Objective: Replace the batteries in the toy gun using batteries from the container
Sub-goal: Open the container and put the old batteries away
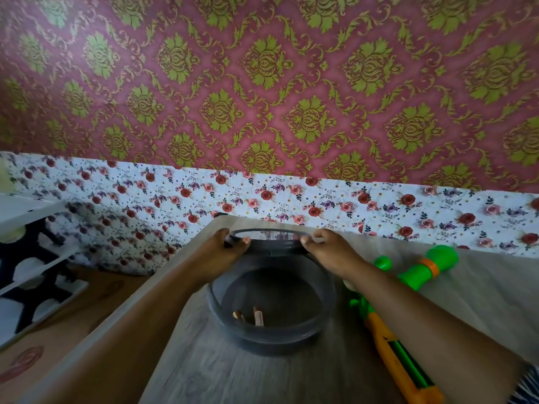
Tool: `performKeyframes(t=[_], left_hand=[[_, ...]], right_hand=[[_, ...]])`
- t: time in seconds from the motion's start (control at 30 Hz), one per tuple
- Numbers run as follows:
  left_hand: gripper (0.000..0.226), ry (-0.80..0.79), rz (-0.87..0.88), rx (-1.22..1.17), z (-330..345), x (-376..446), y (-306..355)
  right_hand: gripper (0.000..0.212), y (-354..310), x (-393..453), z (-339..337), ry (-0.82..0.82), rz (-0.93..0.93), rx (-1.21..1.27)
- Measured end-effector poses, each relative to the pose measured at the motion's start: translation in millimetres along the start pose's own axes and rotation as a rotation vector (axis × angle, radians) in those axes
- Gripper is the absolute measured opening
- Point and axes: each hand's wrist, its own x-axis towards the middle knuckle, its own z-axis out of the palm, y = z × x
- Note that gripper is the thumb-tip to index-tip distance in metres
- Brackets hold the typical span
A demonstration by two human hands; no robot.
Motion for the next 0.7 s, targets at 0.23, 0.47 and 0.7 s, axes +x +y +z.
performKeyframes(t=[0.23, 0.47, 0.7], left_hand=[[0.047, 0.06, 0.025, 0.004, 9, 7, -5], [0.051, 0.234, 0.108, 0.284, 15, -35, 22], [0.098, 0.3, 0.045, 0.23, 31, -82, 18]], right_hand=[[0.043, 6, 3, 7, -0.01, 0.001, 0.149], [0.038, 7, -17, -4, 0.045, -0.027, 0.26], [0.024, 10, -56, -11, 0.104, -0.086, 0.421]])
